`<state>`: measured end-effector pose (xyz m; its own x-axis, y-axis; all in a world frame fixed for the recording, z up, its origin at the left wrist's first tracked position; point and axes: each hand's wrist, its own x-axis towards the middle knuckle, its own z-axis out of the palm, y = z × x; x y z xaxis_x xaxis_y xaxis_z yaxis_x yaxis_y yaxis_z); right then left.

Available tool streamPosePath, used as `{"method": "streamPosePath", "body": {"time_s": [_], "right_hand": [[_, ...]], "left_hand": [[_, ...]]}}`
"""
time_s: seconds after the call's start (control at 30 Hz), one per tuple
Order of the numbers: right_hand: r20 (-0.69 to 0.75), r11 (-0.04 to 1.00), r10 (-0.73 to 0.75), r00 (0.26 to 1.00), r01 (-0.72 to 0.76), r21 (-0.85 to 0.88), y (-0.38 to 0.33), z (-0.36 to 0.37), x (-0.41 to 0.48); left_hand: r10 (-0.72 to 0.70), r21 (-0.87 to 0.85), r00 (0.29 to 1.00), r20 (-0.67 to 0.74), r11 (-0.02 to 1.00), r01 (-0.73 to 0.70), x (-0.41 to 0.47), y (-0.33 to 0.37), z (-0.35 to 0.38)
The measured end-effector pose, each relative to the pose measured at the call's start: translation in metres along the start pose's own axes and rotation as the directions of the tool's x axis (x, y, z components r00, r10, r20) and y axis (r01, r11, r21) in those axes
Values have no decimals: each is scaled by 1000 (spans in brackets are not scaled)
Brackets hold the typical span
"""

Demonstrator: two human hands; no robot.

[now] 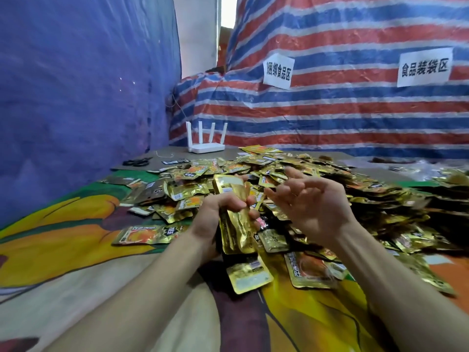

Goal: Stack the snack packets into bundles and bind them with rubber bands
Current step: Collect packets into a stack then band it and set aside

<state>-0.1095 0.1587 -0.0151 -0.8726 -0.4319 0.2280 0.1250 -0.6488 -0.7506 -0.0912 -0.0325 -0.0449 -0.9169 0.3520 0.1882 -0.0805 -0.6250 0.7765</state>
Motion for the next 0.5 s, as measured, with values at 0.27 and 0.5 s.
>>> {"method": "streamPosePath", "body": {"time_s": [0.27,0.5], "right_hand": [[-46,836,-63,997,27,-548,15,3,-1],[11,613,-90,996,64,-788,49,22,-9]], "left_hand": [[35,149,938,-344,989,18,-1,4,0],[333,142,637,-696,933,-332,4,20,-10]]}}
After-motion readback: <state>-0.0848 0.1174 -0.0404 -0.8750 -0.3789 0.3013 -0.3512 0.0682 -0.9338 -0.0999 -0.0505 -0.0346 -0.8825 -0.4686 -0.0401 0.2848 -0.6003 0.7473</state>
